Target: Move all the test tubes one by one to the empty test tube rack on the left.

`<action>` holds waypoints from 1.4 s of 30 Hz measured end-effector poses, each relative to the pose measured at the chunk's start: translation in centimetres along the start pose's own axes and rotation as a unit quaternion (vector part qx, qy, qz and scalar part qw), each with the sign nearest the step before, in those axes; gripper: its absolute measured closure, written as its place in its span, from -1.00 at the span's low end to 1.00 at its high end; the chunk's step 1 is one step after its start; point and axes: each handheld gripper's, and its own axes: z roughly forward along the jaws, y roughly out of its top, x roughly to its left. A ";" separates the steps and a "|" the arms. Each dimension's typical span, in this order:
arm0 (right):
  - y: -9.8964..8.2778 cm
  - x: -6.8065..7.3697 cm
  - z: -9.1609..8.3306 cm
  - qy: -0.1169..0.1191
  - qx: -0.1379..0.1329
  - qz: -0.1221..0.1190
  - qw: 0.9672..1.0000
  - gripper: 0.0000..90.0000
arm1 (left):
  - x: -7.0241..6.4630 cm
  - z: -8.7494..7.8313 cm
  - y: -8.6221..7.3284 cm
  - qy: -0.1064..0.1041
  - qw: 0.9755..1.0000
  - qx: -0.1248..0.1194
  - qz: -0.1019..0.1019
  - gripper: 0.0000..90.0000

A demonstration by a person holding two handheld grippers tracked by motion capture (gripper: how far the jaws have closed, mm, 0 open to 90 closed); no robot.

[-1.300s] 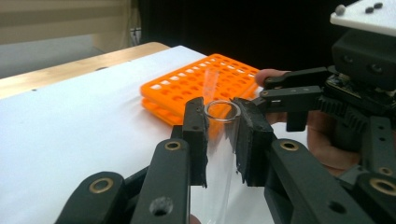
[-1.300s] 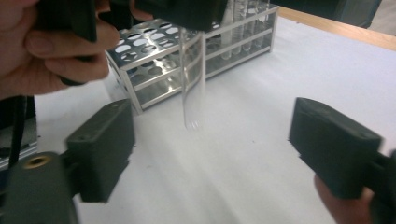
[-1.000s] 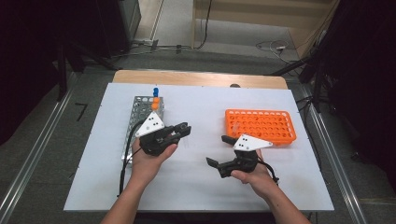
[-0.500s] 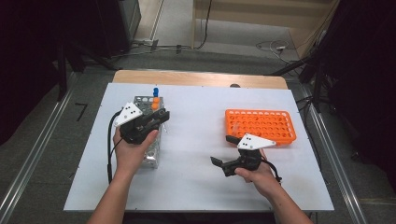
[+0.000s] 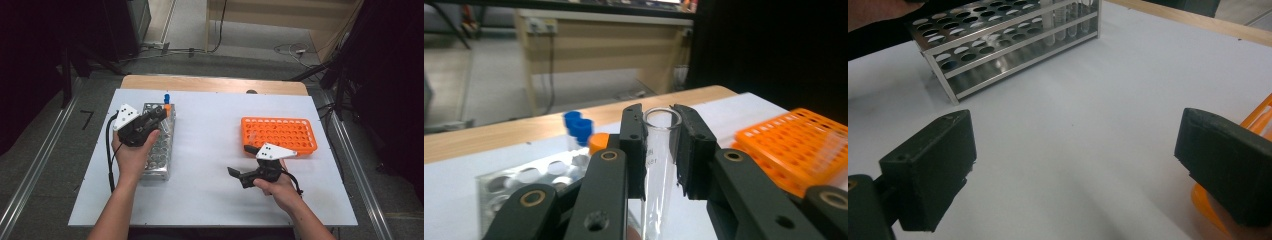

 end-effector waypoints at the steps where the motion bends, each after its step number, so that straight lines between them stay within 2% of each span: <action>1: 0.0 0.0 0.0 0.000 0.000 0.000 1.000 -0.96 | 0.1 0.0 -0.1 0.006 1.000 0.000 0.001 0.70; 7: -0.1 -0.2 0.0 -0.002 0.000 0.003 1.000 -0.96 | 0.3 0.6 -0.9 0.022 1.000 0.007 0.004 0.70; 12: -0.2 -0.2 0.1 -0.001 0.000 0.002 1.000 -0.96 | 0.3 1.0 -1.3 0.020 1.000 0.022 0.003 0.70; 15: -0.2 -0.3 0.1 -0.004 0.001 0.006 1.000 -0.96 | 0.2 1.1 -1.4 0.021 0.999 0.038 0.003 0.69; 20: -0.3 -0.6 -0.1 -0.008 -0.002 0.007 1.000 -0.96 | 0.1 1.5 -1.4 0.024 0.997 0.077 0.005 0.69; 24: -0.3 -0.7 -0.1 -0.010 -0.001 0.010 1.000 -0.96 | -0.3 1.7 -1.5 0.031 0.995 0.094 0.013 0.65; 30: -0.3 -1.0 -0.3 -0.012 -0.005 0.013 1.000 -0.96 | -0.4 1.8 -1.5 0.035 0.994 0.106 0.015 0.45; 36: -0.1 -1.7 -0.9 -0.024 -0.007 0.019 1.000 -0.94 | -0.6 1.2 -1.0 0.024 0.996 0.091 0.001 -0.05; 40: 0.0 -2.3 -1.4 -0.033 -0.011 0.024 0.999 -0.93 | -1.0 0.8 -0.8 0.016 0.996 0.089 -0.001 -0.36; 42: 0.1 -2.7 -1.6 -0.040 -0.015 0.027 0.999 -0.92 | -1.3 0.7 -0.8 0.002 0.996 0.087 -0.008 -0.49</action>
